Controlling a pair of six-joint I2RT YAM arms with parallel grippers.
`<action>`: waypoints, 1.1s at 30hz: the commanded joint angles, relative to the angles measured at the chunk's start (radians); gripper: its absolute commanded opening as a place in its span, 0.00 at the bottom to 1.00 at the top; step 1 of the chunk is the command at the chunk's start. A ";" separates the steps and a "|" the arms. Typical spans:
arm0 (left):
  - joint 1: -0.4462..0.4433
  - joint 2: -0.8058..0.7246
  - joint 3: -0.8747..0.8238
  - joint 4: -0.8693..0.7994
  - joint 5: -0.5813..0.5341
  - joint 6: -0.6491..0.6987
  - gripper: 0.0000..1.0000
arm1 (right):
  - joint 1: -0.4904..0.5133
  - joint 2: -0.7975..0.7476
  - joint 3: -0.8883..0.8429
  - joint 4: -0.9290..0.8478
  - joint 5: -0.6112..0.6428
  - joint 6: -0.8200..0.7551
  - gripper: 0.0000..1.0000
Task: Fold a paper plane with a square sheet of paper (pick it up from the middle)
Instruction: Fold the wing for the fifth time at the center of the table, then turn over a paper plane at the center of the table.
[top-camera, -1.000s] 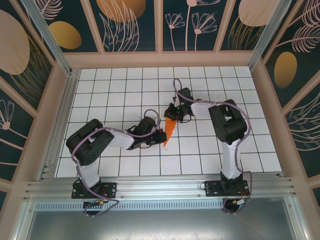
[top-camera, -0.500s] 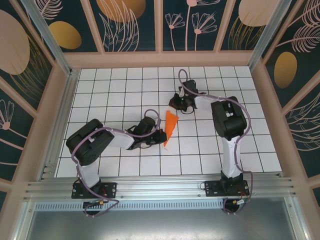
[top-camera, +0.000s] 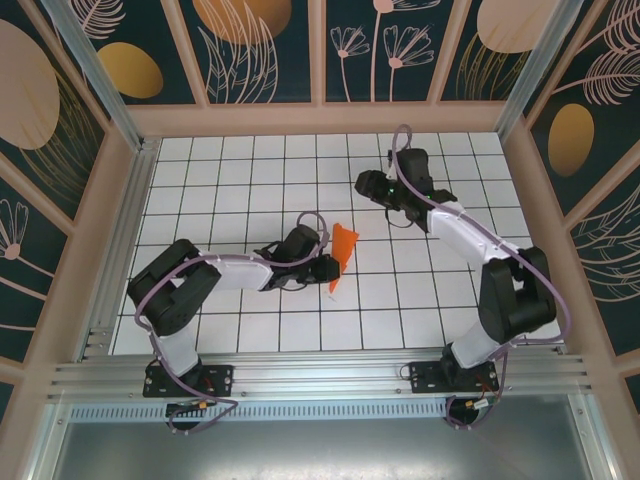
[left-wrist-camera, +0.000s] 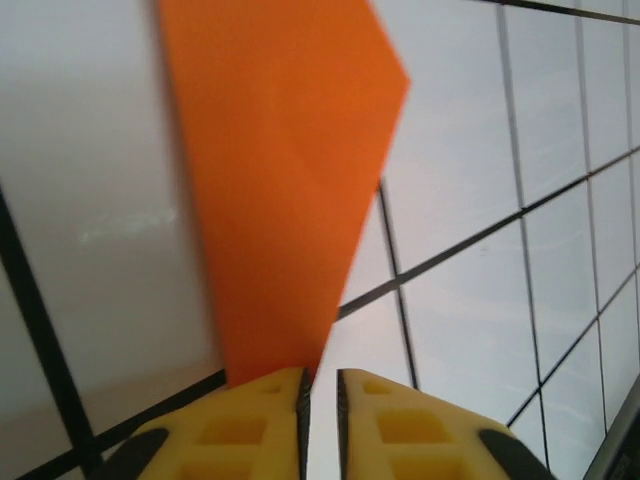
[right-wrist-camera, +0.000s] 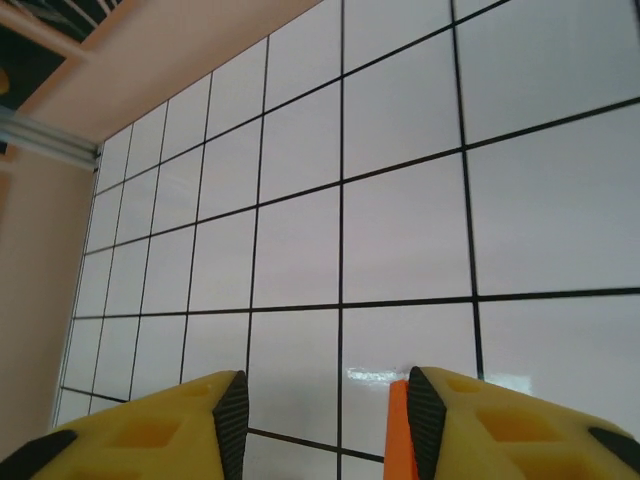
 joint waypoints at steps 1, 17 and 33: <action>-0.004 -0.112 0.053 -0.079 -0.073 0.062 0.29 | -0.019 -0.070 -0.093 -0.028 0.112 -0.002 0.64; -0.137 0.000 0.270 -0.450 -0.517 0.238 0.82 | -0.099 -0.255 -0.394 0.085 0.120 0.125 0.99; -0.087 0.134 0.342 -0.431 -0.446 0.084 0.19 | -0.107 -0.251 -0.422 0.105 0.035 0.135 0.97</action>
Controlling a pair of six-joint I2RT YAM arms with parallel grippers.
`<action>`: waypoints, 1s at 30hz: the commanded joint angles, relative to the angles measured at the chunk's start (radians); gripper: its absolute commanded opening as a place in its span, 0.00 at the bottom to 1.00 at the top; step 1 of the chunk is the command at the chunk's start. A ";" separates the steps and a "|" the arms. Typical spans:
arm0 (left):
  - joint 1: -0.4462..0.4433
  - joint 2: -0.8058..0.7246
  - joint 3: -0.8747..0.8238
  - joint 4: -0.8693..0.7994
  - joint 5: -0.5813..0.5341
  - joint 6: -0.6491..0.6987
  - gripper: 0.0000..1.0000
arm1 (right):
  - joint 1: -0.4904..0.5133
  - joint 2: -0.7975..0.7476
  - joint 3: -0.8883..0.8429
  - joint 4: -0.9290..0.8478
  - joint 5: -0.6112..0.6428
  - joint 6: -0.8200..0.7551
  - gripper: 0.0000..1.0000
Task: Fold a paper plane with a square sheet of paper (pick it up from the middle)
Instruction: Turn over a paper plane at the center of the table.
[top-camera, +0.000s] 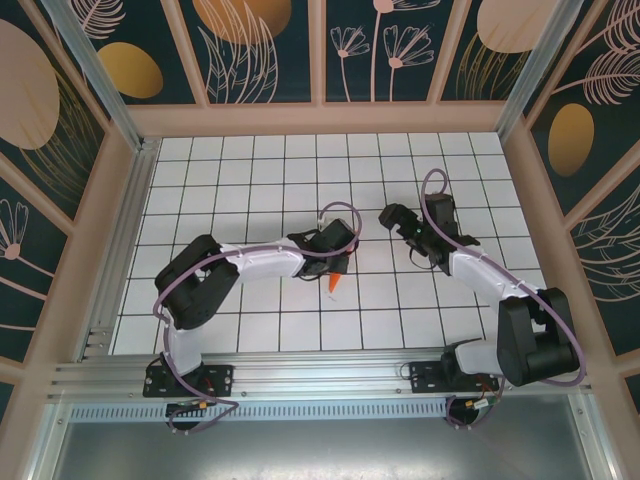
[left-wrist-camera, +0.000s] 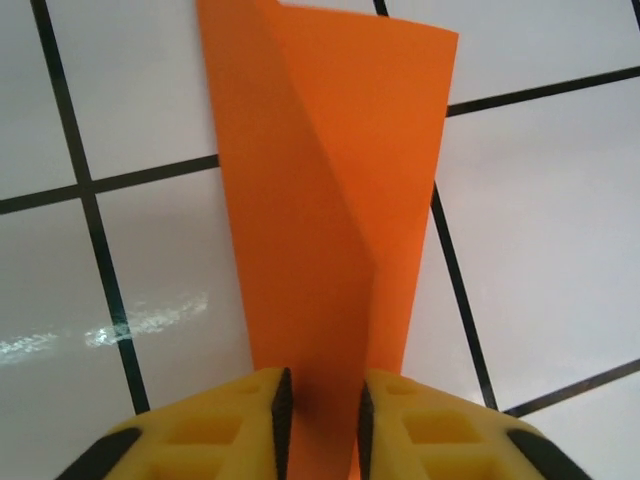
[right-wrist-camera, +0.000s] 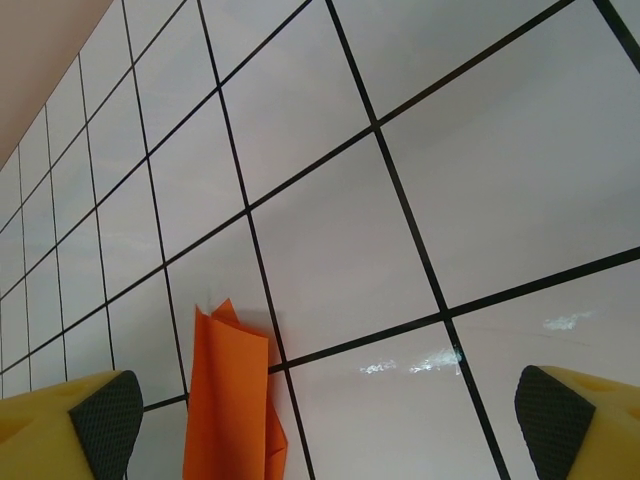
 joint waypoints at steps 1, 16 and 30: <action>0.032 -0.030 -0.038 0.040 0.041 -0.049 0.16 | 0.003 -0.019 -0.013 0.033 -0.036 0.004 0.97; 0.202 -0.184 -0.432 0.632 0.371 -0.271 0.05 | 0.253 0.092 0.071 -0.013 -0.064 -0.001 0.67; 0.222 -0.185 -0.507 0.756 0.395 -0.344 0.02 | 0.448 0.203 0.179 -0.095 0.025 0.055 0.38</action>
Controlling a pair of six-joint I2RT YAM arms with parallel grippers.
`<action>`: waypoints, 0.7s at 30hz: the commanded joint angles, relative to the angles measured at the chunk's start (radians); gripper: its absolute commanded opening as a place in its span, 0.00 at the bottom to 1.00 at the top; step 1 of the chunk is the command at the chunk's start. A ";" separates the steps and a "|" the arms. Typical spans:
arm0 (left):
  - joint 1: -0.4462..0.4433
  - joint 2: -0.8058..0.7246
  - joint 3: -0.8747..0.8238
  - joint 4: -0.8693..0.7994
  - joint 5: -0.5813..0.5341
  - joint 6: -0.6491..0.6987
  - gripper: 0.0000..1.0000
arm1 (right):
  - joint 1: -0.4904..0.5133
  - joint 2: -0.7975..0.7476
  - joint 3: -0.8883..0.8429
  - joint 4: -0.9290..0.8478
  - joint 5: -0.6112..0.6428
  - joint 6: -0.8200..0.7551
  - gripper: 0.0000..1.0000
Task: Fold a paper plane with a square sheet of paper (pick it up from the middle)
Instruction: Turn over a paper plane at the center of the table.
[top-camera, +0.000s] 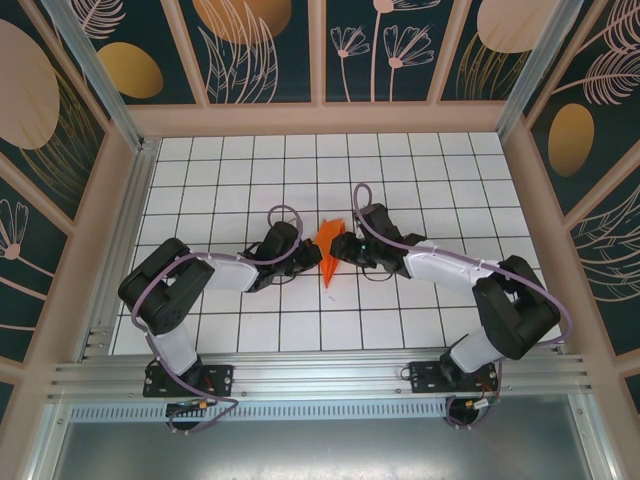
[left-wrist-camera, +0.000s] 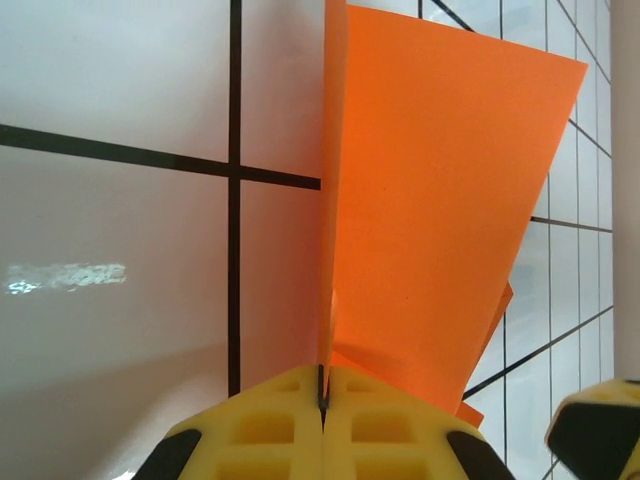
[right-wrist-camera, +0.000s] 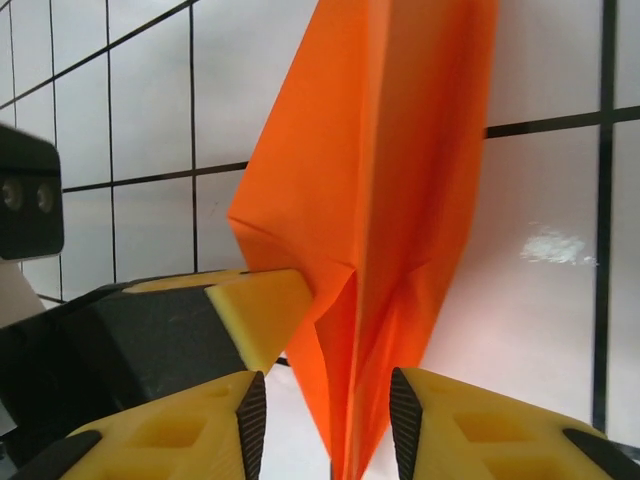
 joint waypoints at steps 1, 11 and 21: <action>0.001 -0.021 -0.014 0.059 0.017 -0.027 0.02 | 0.030 0.023 0.061 -0.066 0.076 0.023 0.37; 0.001 0.013 -0.031 0.086 0.021 -0.052 0.01 | 0.062 0.109 0.131 -0.169 0.163 0.046 0.35; 0.001 0.050 -0.035 0.101 0.040 -0.065 0.00 | 0.065 0.145 0.139 -0.155 0.131 0.021 0.37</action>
